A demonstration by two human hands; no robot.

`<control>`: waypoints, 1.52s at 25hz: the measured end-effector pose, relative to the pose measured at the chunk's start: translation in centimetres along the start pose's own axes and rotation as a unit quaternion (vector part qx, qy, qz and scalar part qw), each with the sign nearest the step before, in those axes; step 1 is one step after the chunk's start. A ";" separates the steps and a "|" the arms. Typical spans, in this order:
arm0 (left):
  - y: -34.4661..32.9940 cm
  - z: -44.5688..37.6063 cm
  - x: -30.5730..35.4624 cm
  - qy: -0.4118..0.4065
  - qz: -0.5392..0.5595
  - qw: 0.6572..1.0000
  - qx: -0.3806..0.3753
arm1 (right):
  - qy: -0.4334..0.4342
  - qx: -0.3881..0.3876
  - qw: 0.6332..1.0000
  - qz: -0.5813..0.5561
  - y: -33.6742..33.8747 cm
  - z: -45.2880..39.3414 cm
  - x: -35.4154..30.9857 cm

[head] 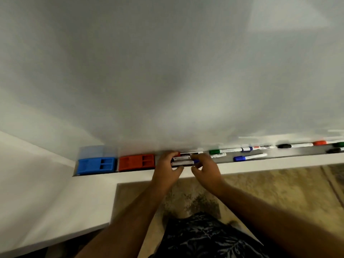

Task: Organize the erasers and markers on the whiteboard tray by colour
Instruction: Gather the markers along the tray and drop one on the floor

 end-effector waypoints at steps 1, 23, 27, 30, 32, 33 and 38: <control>-0.5 -0.1 0.4 0.010 -0.014 1.000 -0.006 | -0.001 0.004 1.000 0.006 0.4 -0.2 0.5; -0.6 0.0 0.9 0.069 -0.238 0.966 0.080 | -0.027 -0.018 0.999 -0.013 1.3 -1.8 3.3; -1.3 -0.1 1.0 0.070 -0.218 0.971 0.069 | -0.020 -0.023 0.999 -0.017 0.8 -1.9 3.2; -1.3 -0.4 1.1 0.064 -0.168 0.981 0.069 | -0.046 0.003 0.998 -0.046 1.4 -2.1 3.9; -0.8 -0.5 0.9 0.059 -0.121 0.988 0.079 | -0.075 0.020 0.994 -0.074 1.9 -2.2 4.8; -0.5 -0.5 0.9 0.055 -0.093 0.990 0.086 | -0.084 0.028 0.992 -0.086 2.2 -2.1 5.1; -0.4 0.1 1.2 0.039 -0.007 0.995 0.090 | -0.088 0.059 0.984 -0.146 3.6 -1.9 5.5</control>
Point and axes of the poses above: each hand's wrist, its own z-axis away from the middle knuckle, its own y-axis out of the back of the hand, x = y × z, the point moved 9 cm from there along -z, towards the middle knuckle, and after that the axes turned 7 degrees about y, right-handed, at the moved point
